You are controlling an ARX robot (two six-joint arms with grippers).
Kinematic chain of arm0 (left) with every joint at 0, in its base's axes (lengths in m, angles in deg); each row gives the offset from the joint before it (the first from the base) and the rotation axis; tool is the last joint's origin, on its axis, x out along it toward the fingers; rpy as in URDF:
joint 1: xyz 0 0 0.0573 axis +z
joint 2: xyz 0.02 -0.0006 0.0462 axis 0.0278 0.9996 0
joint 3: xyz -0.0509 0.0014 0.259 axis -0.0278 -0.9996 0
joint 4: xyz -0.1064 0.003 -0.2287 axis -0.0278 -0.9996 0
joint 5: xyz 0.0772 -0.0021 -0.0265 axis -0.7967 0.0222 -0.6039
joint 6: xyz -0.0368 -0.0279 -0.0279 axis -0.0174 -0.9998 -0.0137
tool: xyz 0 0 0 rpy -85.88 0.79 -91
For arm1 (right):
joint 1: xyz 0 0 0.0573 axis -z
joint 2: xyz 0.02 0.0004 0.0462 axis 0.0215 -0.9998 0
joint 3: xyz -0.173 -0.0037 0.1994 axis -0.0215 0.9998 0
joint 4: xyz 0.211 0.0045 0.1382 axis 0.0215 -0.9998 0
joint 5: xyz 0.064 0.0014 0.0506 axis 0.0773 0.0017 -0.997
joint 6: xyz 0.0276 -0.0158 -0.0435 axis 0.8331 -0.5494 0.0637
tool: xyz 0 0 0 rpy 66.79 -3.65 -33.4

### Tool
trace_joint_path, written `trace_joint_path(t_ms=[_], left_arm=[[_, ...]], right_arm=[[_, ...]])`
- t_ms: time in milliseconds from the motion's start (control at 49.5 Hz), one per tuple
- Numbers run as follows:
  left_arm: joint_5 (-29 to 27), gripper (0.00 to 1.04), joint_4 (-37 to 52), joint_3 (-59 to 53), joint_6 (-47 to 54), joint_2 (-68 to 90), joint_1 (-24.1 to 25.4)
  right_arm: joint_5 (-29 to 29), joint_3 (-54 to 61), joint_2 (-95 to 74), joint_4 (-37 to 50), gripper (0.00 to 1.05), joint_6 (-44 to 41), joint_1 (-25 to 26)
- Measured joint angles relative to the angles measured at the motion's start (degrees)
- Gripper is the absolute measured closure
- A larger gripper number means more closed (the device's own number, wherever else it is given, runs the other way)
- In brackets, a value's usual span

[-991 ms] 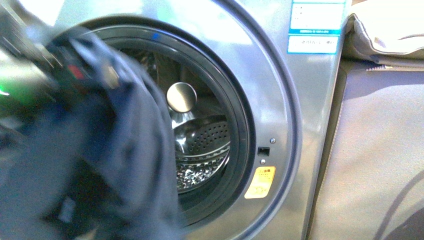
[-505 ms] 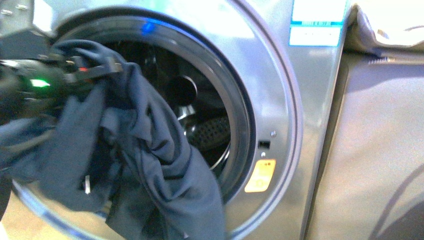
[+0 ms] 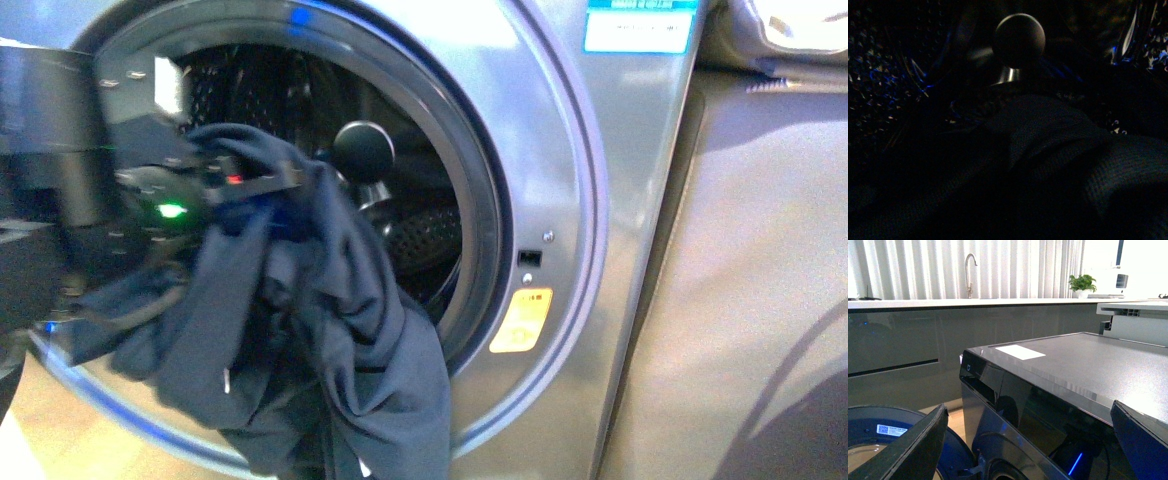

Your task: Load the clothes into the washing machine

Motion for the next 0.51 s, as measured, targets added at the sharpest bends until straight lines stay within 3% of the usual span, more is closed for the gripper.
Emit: trace_joint_path(t_ms=[243, 505], left_arm=[[-0.7, 0.99, 0.3, 3.1, 2.3, 5.0, -2.3], [-2.8, 0.99, -1.6, 11.4, 5.2, 11.7, -0.7]], right_arm=[[0.0, 0.0, 0.0, 0.0, 0.08, 0.0, 0.0], [0.0, 0.0, 0.0, 0.0, 0.08, 0.0, 0.0]])
